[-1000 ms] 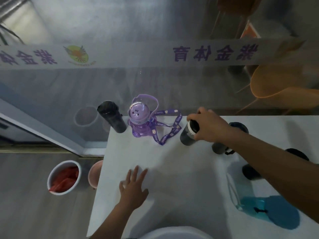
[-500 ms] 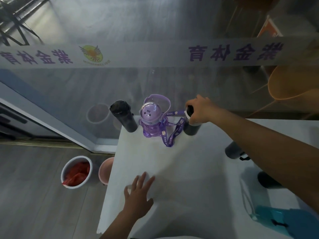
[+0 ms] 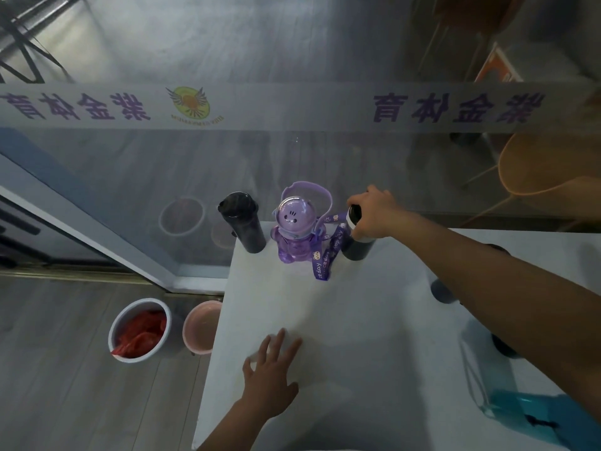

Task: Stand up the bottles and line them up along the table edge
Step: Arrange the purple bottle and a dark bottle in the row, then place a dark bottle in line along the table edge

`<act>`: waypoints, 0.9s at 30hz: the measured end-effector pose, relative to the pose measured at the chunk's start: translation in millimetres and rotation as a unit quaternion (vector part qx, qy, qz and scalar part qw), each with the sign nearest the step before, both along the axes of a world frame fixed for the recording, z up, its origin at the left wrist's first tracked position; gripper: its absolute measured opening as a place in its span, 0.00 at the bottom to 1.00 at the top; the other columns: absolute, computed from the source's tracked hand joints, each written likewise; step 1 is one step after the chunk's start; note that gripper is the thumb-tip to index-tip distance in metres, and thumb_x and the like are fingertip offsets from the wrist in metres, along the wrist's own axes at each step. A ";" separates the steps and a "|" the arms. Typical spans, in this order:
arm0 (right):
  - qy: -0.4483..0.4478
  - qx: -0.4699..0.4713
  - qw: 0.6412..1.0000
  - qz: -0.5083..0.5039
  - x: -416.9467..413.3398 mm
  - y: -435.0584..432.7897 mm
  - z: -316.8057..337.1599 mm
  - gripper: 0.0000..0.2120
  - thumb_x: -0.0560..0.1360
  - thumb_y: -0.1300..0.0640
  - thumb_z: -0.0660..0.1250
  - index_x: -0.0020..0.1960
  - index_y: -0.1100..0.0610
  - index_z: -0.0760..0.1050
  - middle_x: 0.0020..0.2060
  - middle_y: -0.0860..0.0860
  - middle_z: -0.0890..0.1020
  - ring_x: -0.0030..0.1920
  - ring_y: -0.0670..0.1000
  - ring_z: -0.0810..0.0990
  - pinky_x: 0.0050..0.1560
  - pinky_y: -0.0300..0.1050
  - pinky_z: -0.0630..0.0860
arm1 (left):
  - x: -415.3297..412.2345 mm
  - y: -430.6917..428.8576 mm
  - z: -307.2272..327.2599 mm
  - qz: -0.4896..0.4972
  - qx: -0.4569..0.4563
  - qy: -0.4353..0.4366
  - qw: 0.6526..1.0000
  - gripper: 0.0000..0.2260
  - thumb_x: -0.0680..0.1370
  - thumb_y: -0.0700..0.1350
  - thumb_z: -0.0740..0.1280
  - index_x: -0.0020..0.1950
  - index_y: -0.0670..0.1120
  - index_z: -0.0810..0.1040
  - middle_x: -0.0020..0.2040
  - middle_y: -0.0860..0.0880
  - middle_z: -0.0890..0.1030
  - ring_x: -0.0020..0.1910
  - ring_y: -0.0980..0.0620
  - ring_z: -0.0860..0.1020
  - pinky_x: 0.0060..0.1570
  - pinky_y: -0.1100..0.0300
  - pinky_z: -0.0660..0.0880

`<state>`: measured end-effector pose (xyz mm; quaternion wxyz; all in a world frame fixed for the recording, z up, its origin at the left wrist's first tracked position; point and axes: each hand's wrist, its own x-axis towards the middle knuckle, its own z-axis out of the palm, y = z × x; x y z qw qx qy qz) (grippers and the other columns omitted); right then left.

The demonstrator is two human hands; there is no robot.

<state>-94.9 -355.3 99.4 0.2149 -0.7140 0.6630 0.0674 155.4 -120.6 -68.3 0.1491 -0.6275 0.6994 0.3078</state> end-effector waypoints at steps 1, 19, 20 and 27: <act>0.002 0.000 1.000 -0.006 -0.6 0.5 0.4 0.30 0.65 0.47 0.74 0.65 0.50 0.71 0.57 0.55 0.69 0.61 0.62 0.67 0.56 0.56 0.75 | 0.9 -0.5 0.6 -0.002 0.000 0.001 1.000 0.35 0.76 0.57 0.63 0.76 0.66 0.44 0.79 0.57 0.37 0.78 0.50 0.39 0.73 0.38 0.48; -0.063 -0.034 0.990 -0.123 6.3 39.5 21.9 0.43 0.67 0.45 0.74 0.76 0.47 0.56 0.72 0.55 0.64 0.70 0.61 0.65 0.65 0.61 0.71 | 14.1 -34.2 28.2 -0.010 -0.014 0.061 0.998 0.33 0.78 0.57 0.62 0.77 0.62 0.48 0.80 0.51 0.43 0.79 0.44 0.42 0.76 0.41 0.43; -0.079 -0.058 0.986 -0.134 8.9 50.7 25.8 0.41 0.68 0.45 0.74 0.75 0.48 0.57 0.72 0.54 0.65 0.70 0.60 0.66 0.65 0.60 0.71 | 14.5 -40.4 33.1 -0.010 -0.017 0.068 0.997 0.33 0.78 0.58 0.63 0.77 0.62 0.48 0.80 0.51 0.43 0.79 0.44 0.42 0.76 0.41 0.43; -0.119 -0.119 0.953 -0.253 21.7 169.2 34.2 0.33 0.73 0.43 0.69 0.74 0.45 0.61 0.75 0.49 0.63 0.75 0.52 0.60 0.74 0.57 0.59 | -7.2 -77.8 65.4 -0.038 -0.038 0.114 0.992 0.34 0.77 0.59 0.63 0.78 0.62 0.48 0.80 0.51 0.44 0.79 0.44 0.43 0.76 0.40 0.45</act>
